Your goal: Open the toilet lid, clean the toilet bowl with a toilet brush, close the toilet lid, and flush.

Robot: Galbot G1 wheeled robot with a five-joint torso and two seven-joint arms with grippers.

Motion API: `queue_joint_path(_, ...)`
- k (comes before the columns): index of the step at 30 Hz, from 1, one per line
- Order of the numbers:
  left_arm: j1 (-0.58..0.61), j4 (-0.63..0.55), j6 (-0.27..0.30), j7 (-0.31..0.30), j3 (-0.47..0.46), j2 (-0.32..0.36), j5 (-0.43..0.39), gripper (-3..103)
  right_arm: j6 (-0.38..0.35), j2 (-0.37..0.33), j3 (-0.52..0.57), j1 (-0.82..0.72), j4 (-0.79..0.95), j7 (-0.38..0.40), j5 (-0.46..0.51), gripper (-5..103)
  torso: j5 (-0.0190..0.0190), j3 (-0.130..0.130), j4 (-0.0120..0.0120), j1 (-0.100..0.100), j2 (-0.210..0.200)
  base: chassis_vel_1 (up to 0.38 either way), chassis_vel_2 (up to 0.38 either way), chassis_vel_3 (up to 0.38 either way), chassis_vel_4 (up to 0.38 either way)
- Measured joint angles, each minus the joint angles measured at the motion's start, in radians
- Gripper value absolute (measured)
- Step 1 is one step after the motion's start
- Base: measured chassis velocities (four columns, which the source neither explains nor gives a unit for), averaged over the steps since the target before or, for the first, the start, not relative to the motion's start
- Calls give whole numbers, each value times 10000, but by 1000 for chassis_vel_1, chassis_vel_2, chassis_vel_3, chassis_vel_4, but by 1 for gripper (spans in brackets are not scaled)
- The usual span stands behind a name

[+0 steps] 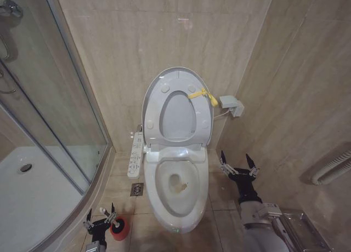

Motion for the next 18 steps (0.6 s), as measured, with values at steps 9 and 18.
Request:
queue_joint_path(9,-337,872,-513,313,-40,-41,-18,76,0,0,0,0,0,0,0,100,0,0,1,0,0,0,0,0,0)
queue_joint_path(18,-501,1406,-1185,1414,-180,-24,-117,49,0,0,0,0,0,0,0,100,1,0,1,0,0,0,0,0,0)
